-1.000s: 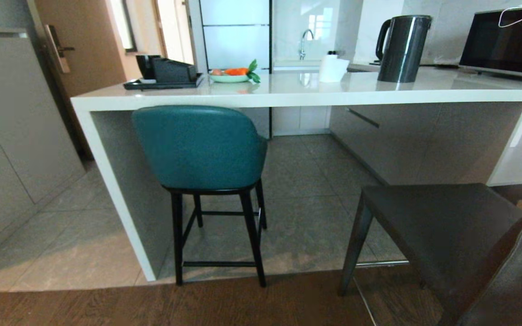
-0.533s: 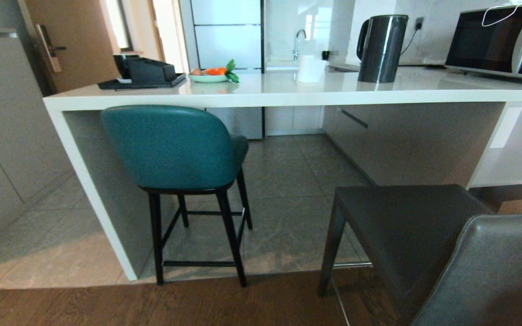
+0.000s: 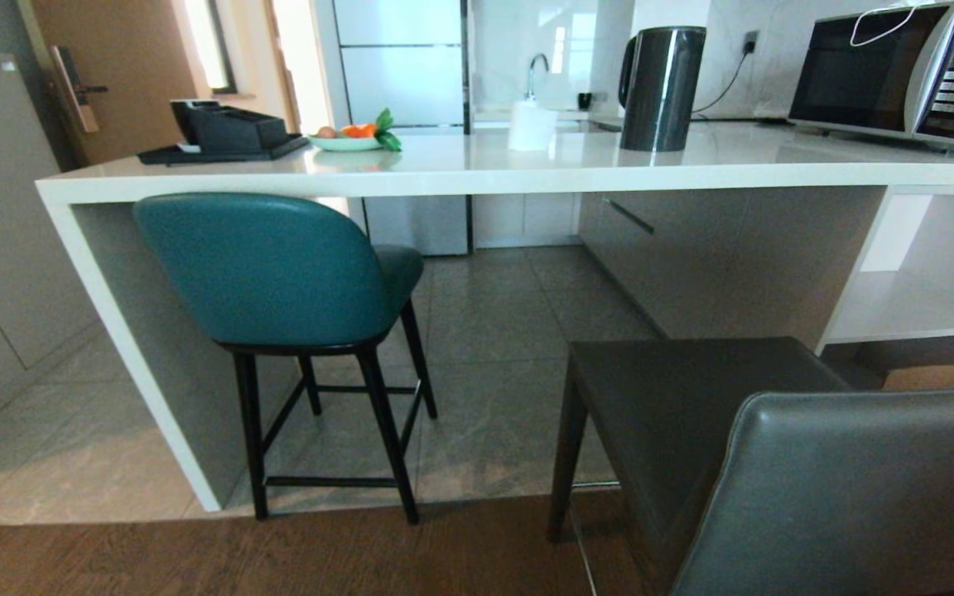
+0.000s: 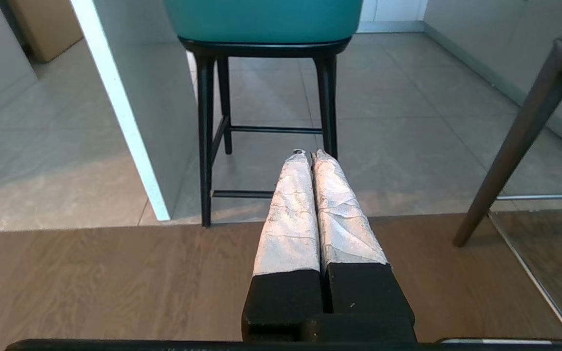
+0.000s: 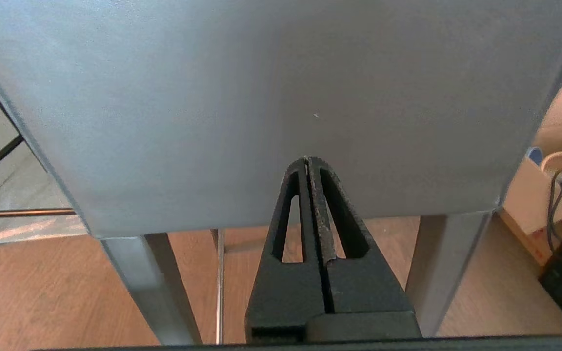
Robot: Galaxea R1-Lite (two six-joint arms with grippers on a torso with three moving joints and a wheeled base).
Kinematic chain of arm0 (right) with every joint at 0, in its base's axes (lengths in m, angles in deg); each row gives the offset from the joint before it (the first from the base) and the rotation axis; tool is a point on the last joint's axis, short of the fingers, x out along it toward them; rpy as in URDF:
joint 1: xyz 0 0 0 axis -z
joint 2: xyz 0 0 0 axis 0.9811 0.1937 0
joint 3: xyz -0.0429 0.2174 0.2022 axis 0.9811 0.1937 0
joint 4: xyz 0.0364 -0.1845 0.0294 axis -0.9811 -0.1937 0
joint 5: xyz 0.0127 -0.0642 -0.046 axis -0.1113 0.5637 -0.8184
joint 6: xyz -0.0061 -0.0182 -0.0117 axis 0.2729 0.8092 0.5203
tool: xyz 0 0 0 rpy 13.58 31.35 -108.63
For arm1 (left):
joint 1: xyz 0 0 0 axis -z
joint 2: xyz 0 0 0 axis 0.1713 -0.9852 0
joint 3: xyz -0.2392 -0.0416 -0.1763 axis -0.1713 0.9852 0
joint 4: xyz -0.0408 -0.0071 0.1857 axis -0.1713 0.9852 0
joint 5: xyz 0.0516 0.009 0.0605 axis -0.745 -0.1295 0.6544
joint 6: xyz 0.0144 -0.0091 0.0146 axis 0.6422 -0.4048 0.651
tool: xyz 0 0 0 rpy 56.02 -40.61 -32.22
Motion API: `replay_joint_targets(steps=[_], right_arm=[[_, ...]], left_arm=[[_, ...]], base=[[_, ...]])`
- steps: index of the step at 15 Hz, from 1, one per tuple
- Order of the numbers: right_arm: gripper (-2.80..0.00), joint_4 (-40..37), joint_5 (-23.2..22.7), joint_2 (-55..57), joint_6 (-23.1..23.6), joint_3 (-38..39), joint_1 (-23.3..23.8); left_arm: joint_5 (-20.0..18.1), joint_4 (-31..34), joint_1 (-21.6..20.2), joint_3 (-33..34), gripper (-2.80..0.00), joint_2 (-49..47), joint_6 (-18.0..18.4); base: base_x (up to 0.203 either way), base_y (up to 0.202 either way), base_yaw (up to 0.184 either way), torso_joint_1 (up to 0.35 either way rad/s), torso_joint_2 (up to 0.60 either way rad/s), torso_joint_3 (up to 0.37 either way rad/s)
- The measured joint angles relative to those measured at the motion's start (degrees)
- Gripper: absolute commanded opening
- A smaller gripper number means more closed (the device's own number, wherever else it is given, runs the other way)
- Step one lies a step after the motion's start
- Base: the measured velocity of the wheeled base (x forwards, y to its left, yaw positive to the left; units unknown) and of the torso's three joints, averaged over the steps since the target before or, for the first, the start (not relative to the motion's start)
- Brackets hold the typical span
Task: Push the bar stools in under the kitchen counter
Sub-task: Push the gray chair back under the dining table
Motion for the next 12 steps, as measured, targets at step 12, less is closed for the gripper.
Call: replay_joint_targets(steps=[12], right_arm=[[-2.8,0.0,0.0,0.0,0.0,0.0,0.0]], left_arm=[[0.1,0.0,0.0,0.0,-2.8,0.0,-0.1]], base=[[-0.117,0.0,-0.001,0.001,0.0,0.002]])
